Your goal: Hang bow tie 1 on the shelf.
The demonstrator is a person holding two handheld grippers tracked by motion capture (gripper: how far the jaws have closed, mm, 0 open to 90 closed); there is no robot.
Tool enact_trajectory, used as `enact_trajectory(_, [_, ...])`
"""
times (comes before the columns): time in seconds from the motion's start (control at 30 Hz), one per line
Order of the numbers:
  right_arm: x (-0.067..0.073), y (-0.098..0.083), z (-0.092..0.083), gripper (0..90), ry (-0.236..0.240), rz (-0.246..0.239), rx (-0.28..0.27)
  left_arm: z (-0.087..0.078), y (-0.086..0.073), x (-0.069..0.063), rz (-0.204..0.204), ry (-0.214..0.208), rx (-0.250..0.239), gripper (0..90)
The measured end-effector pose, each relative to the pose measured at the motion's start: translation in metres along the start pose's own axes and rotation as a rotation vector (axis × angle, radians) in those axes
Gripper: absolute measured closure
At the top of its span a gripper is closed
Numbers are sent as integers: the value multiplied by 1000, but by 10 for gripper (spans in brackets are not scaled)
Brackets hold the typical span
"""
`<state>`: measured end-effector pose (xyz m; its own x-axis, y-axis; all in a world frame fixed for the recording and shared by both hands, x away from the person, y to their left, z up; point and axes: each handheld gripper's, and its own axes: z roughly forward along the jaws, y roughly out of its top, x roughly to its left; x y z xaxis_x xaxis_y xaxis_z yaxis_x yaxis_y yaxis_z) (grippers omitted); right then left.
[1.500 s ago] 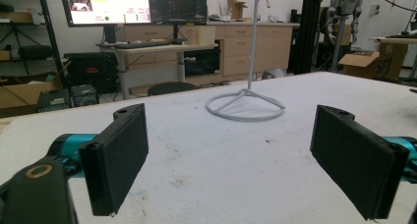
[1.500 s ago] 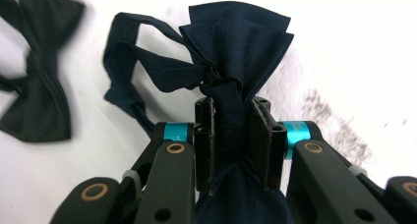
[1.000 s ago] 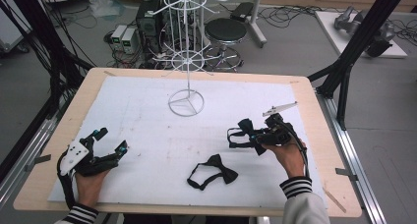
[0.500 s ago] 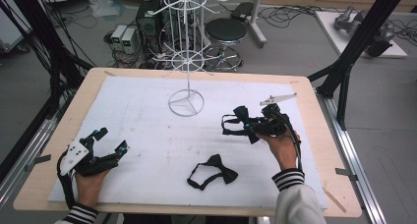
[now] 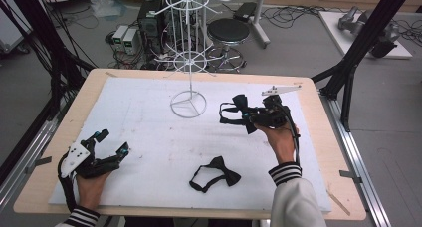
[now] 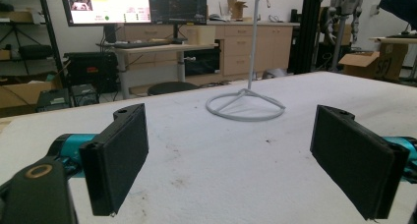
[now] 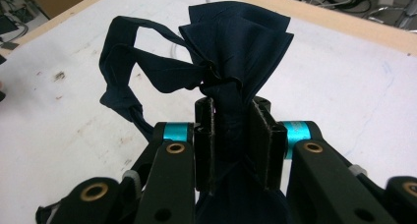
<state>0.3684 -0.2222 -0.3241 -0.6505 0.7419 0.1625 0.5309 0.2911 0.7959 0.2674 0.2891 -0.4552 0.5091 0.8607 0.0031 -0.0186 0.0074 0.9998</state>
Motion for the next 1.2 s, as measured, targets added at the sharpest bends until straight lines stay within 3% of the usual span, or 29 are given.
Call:
enact_trajectory(0.57, [-3, 23, 3, 743, 9, 19, -95, 0, 0, 0, 0, 1, 2, 150])
enact_trajectory(0.73, [-8, 23, 6, 747, -2, 57, -134, 0, 0, 0, 1, 0, 1, 150])
enact_trajectory(1.2, [-6, 44, 5, 747, -21, 60, -168, 0, 0, 0, -1, 1, 3, 150])
